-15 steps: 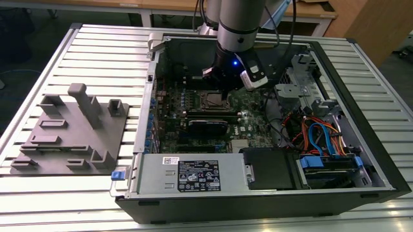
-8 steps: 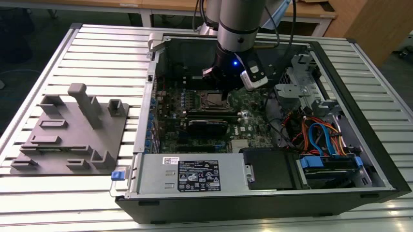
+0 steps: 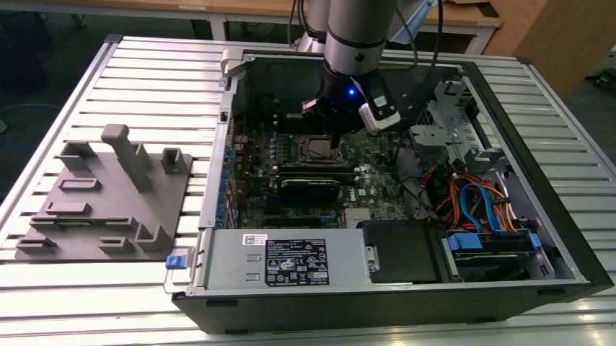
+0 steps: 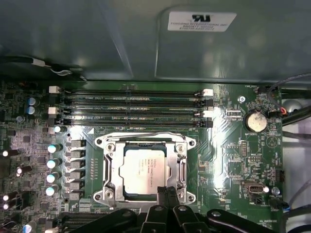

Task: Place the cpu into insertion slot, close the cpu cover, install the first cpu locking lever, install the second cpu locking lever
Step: 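Install the second cpu locking lever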

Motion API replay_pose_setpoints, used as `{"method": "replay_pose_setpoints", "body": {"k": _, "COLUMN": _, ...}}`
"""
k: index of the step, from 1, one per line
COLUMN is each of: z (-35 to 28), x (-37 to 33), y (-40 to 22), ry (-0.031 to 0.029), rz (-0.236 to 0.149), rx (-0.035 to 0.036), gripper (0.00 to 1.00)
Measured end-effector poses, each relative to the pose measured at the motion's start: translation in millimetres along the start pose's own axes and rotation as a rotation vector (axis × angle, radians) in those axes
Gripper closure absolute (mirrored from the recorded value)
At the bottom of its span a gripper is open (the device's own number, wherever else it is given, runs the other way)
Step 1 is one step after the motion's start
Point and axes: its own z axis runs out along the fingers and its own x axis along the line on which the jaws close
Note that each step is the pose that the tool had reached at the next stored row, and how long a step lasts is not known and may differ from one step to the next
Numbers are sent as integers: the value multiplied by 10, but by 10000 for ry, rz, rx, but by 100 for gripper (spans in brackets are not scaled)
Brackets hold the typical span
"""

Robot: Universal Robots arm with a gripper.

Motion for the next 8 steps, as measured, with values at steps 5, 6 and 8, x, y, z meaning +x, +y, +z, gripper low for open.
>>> {"method": "replay_pose_setpoints", "body": {"k": 5, "z": -57, "x": -1, "y": -1, "ry": 7, "rz": 0, "rx": -3, "gripper": 90}}
{"method": "replay_pose_setpoints", "body": {"k": 6, "z": -58, "x": -1, "y": -8, "ry": 11, "rz": -2, "rx": -2, "gripper": 90}}
{"method": "replay_pose_setpoints", "body": {"k": 8, "z": -60, "x": -1, "y": -28, "ry": 31, "rz": -13, "rx": -1, "gripper": 90}}
